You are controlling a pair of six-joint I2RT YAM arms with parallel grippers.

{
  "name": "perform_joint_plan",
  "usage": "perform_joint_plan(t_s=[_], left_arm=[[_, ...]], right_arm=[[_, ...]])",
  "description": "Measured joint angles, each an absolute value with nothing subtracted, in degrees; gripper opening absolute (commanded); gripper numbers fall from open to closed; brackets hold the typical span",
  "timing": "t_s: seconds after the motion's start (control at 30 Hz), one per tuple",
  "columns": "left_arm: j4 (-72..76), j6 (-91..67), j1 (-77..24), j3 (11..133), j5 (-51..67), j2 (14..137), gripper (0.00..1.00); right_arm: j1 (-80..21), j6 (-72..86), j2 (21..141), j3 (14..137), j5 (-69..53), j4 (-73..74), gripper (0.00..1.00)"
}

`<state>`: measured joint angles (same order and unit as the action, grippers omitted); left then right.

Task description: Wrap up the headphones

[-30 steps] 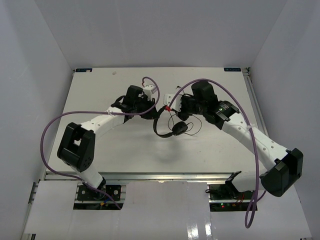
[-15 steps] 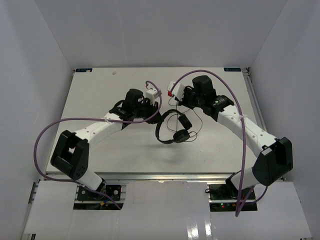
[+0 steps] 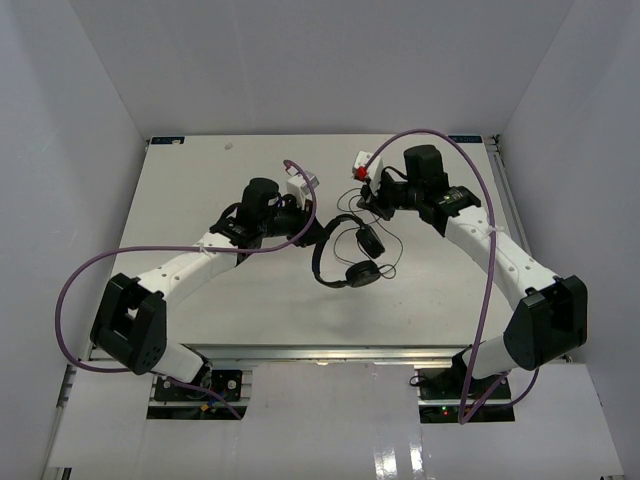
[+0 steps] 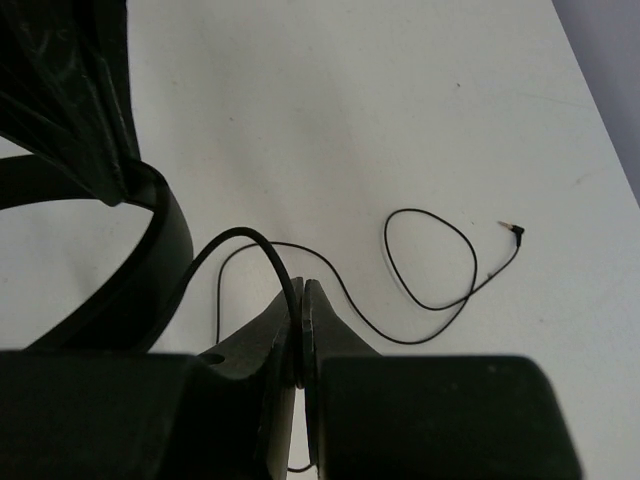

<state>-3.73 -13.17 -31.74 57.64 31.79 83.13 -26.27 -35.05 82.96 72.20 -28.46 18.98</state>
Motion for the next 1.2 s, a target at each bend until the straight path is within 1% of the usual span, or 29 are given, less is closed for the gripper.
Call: perform_joint_plan(t_s=[0.17, 0.67, 0.8, 0.87, 0.9, 0.93, 0.97, 1.2], left_arm=[[-3.46, -14.41, -31.75, 58.15, 32.53, 83.00, 0.00], [-2.51, -17.26, -32.22, 60.57, 36.42, 81.14, 0.00], [-2.52, -18.10, -32.35, 61.37, 35.99, 80.43, 0.00], [-2.50, -18.52, -32.38, 61.88, 35.27, 79.99, 0.00], [-2.48, -18.70, -32.38, 62.11, 34.85, 79.72, 0.00], [-2.70, -19.05, -32.38, 62.46, 34.26, 79.42, 0.00], [-2.79, -19.33, -32.38, 62.91, 33.54, 79.20, 0.00], [-5.57, -21.36, -32.38, 68.83, 29.29, 79.04, 0.00]], right_arm=[[-26.08, -33.17, 82.96, 72.20, -31.51, 18.38, 0.10], [-22.13, -26.82, 86.29, 71.35, -31.91, 15.93, 0.10], [-20.46, -24.67, 86.39, 70.78, -34.28, 14.66, 0.20], [-19.53, -23.51, 86.39, 70.33, -36.18, 14.31, 0.28], [-19.07, -23.00, 86.39, 70.15, -37.23, 14.26, 0.31], [-18.70, -22.48, 86.39, 69.86, -38.61, 13.82, 0.35], [-18.24, -22.00, 86.39, 69.49, -40.53, 13.21, 0.37], [-17.28, -18.19, 86.39, 66.31, -52.24, 8.82, 0.61]])
